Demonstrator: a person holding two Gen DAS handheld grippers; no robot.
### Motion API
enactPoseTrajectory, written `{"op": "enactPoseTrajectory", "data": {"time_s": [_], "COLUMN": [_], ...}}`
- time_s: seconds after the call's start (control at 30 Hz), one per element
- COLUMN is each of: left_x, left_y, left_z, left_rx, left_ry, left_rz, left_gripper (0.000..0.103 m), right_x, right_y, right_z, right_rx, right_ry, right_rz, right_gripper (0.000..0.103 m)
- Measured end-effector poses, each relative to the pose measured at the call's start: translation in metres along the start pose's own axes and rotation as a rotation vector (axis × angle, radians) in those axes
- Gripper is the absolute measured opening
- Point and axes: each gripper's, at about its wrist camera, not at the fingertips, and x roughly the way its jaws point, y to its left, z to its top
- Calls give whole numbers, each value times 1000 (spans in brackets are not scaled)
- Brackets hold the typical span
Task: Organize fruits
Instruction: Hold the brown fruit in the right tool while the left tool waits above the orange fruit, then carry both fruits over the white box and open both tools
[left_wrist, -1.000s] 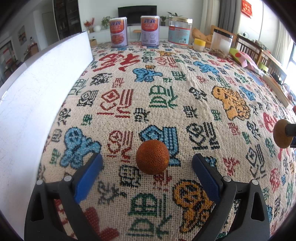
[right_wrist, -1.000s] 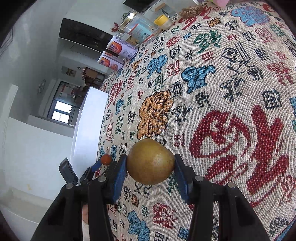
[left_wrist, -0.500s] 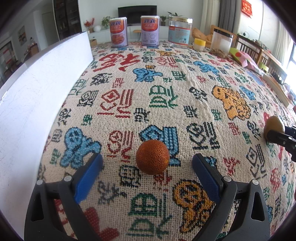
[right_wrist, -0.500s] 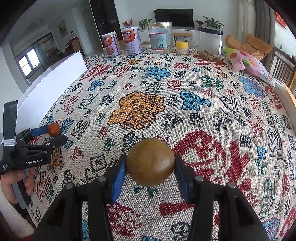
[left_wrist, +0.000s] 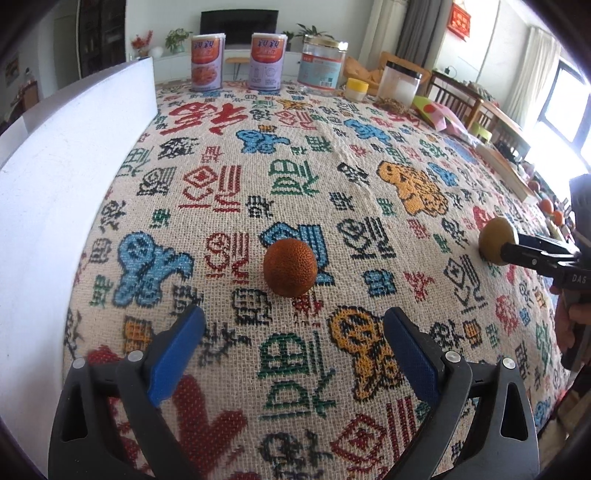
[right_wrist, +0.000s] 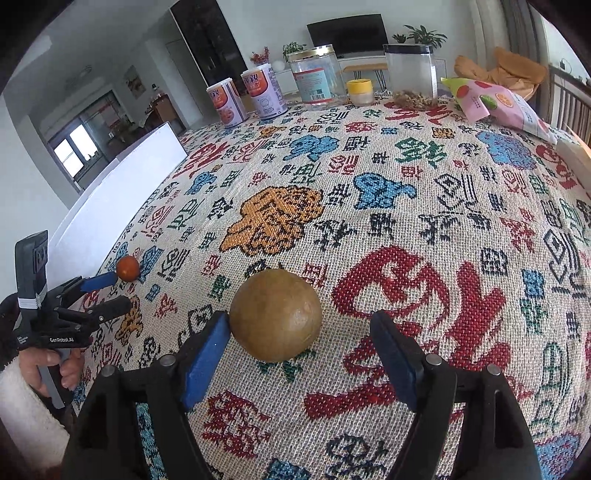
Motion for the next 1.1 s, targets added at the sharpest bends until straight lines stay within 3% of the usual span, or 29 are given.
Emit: {"op": "enactPoseTrajectory", "data": {"time_s": [0.1,0.2,0.23,0.27,0.3,0.33,0.53,0.67,0.77,0.83,0.93,1.1], "left_x": [-1,8,11,16,17,17,-21,-90,-154,-193,-227,-195], "left_y": [-2,-9,-12,-16,-19,-19,1,16,42,67,114,204], "left_z": [3,13,15,17,18,18,9,11,23,32,36,25], "left_rx": [-12,-3,8,24,48,54,-90,-217,-301,-330,-381,-578], "left_ry": [-15,-27,-29,-21,-29,-34,-51,-104,-168,-233,-284,-121], "left_rz": [-19,30,45,74,134,139,61,-50,-124,-98,19,124], "left_gripper": [97,95,86,62,54,26,27,26,27,27,27,27], "right_x": [-1,2,5,8,11,13,8,-7,-22,-29,-34,-13], "right_y": [10,23,26,29,30,31,42,40,66,100,169,296], "right_z": [-1,1,2,3,3,3,-6,1,25,45,73,104], "right_rx": [-67,-110,-114,-112,-104,-93,-101,7,3,-47,-157,-327], "right_ry": [9,6,11,22,41,56,98,96,67,47,22,42], "right_rz": [-28,-49,-59,-73,-72,-59,-93,30,110,169,255,392], "right_gripper": [79,79,79,72,58,50,49,49,49,49,49,49]}}
